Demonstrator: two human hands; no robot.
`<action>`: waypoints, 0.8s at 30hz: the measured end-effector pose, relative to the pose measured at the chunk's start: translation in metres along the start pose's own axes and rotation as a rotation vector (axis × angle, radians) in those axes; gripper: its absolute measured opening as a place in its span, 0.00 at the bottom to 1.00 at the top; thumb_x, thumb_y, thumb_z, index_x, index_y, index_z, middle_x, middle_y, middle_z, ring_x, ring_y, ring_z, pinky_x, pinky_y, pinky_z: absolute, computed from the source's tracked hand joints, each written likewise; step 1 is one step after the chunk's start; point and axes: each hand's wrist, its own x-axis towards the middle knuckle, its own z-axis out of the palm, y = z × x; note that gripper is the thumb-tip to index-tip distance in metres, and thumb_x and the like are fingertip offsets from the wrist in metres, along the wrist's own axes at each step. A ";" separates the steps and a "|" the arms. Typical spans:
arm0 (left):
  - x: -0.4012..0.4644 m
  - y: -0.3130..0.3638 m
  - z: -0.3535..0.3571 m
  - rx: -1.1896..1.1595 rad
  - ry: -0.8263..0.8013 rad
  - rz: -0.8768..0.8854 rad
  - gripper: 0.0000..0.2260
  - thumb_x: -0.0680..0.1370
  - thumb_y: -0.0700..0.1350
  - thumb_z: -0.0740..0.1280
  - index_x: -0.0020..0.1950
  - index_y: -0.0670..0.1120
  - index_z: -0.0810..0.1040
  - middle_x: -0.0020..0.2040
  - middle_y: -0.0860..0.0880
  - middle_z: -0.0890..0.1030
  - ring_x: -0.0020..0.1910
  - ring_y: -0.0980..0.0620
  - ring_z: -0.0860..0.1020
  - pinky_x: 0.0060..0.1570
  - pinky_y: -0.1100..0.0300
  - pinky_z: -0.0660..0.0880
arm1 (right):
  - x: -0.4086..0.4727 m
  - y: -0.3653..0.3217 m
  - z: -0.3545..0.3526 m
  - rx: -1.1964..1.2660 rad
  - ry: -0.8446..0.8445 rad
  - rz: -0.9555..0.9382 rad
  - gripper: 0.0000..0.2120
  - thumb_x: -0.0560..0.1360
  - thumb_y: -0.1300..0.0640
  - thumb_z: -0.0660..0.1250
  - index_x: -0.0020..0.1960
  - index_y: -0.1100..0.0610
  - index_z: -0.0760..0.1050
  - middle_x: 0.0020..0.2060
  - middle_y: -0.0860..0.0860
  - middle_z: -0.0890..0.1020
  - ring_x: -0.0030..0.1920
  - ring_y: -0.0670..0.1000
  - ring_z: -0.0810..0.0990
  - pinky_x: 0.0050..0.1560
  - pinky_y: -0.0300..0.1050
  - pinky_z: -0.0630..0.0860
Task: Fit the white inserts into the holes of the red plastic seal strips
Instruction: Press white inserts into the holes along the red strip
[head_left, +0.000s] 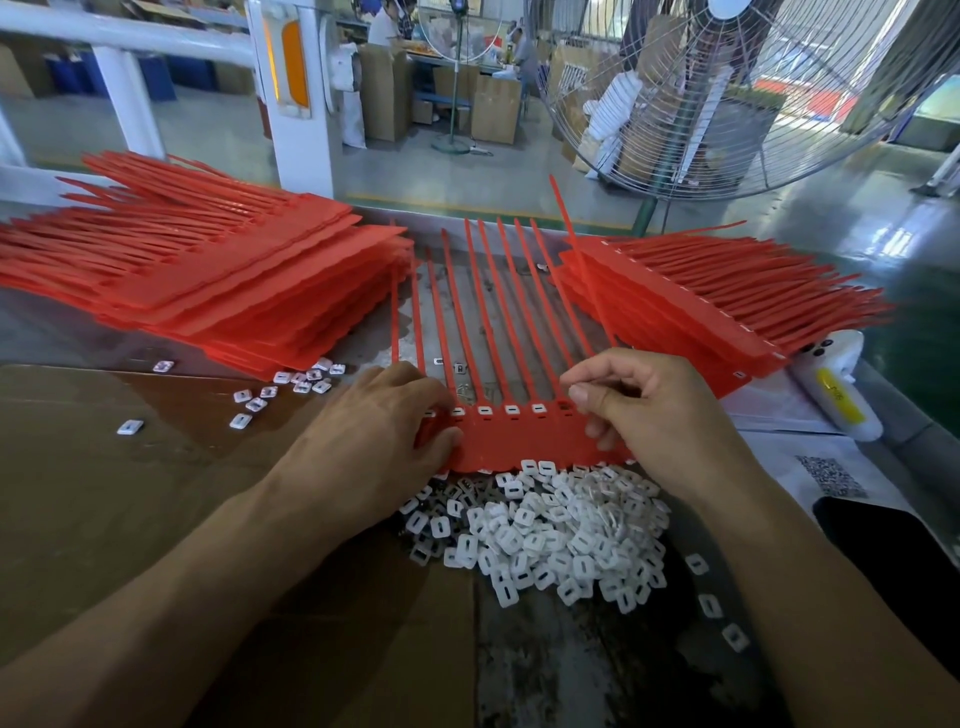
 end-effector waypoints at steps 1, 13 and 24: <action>0.000 0.000 0.000 0.001 -0.003 0.000 0.20 0.79 0.63 0.60 0.69 0.59 0.73 0.65 0.58 0.72 0.67 0.56 0.68 0.70 0.52 0.68 | 0.000 0.000 0.001 0.004 0.009 0.001 0.08 0.80 0.60 0.71 0.49 0.48 0.85 0.35 0.45 0.85 0.33 0.43 0.83 0.35 0.33 0.77; 0.001 0.000 0.000 -0.015 -0.005 -0.005 0.19 0.80 0.62 0.61 0.69 0.60 0.73 0.66 0.58 0.71 0.68 0.56 0.68 0.70 0.50 0.69 | 0.001 0.003 0.005 0.019 0.003 -0.001 0.12 0.79 0.65 0.71 0.55 0.49 0.85 0.39 0.39 0.85 0.38 0.42 0.85 0.40 0.30 0.78; 0.002 0.000 0.000 -0.011 0.003 0.001 0.19 0.80 0.62 0.61 0.69 0.60 0.73 0.66 0.58 0.71 0.67 0.56 0.68 0.69 0.52 0.69 | 0.007 0.011 0.010 -0.044 0.059 0.025 0.10 0.76 0.61 0.75 0.48 0.45 0.82 0.43 0.45 0.84 0.39 0.43 0.84 0.42 0.41 0.81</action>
